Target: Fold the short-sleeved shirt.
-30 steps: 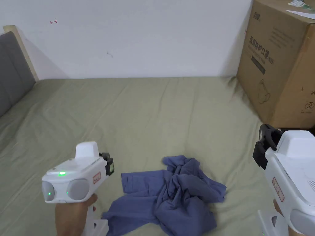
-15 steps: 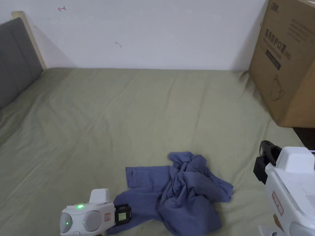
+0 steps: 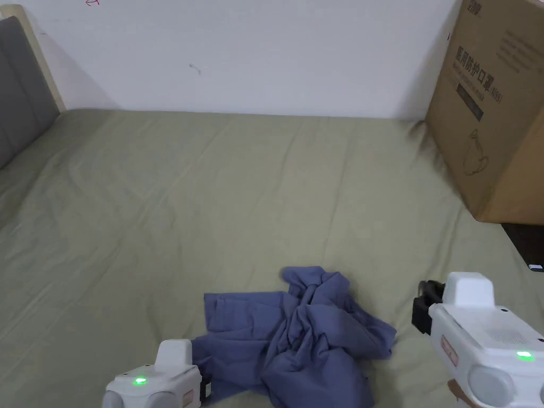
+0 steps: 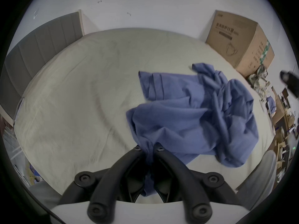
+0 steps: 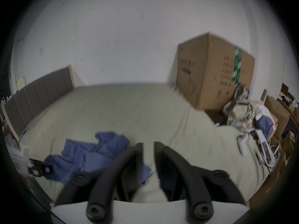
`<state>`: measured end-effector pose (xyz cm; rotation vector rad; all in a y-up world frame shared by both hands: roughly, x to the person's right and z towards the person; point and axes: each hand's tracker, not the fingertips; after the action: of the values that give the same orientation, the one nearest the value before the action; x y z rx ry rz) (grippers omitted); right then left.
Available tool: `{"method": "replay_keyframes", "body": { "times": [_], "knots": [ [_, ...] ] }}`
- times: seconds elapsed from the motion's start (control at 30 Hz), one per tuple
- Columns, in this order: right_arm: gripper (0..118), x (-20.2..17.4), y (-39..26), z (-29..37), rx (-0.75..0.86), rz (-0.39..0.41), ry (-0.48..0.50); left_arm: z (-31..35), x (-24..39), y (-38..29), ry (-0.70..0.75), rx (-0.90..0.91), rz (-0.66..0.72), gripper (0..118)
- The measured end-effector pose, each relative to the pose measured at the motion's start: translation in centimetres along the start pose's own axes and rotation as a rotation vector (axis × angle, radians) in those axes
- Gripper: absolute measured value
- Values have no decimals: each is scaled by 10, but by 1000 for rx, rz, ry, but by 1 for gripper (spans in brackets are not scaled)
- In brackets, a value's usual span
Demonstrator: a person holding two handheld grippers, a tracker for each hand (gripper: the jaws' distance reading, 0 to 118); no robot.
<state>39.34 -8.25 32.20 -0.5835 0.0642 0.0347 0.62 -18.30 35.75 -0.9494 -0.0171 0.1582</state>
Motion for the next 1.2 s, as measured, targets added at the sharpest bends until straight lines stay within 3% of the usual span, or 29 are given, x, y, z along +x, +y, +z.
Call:
{"method": "replay_keyframes", "body": {
  "times": [0.07, 0.13, 0.23, 0.37, 0.4, 0.47, 0.53, 0.67, 0.87, 1.2],
  "knots": [
    [63, 2, -6, -32, -114, 4, 27, 11, -4, 6, -31, 34, 13, 5],
    [97, 1, -15, -63, -183, 17, 44, 18, -5, 9, -54, 42, 17, 5],
    [99, 1, -30, -100, -275, -19, 75, 22, -7, 13, -76, 55, 36, 5],
    [87, -11, -41, -127, -372, -4, 84, 19, -7, 13, -79, 48, 24, 5],
    [76, -18, -41, -125, -394, -8, 79, 19, -6, 12, -78, 45, 15, 5],
    [35, -21, -46, -132, -430, -10, 86, 19, -7, 12, -79, 44, 11, 5],
    [15, -14, -55, -142, -454, -46, 134, 19, -7, 12, -84, 43, 10, 5],
    [11, -11, -51, -134, -423, -42, 144, 20, -10, 12, -103, 45, 14, 5],
    [11, 9, -1, -77, -218, 3, 133, 37, -24, 36, -185, 103, 129, 5],
    [11, 62, 126, 5, 81, 29, 46, 80, -53, 158, -130, 320, 113, 5]
  ]
}}
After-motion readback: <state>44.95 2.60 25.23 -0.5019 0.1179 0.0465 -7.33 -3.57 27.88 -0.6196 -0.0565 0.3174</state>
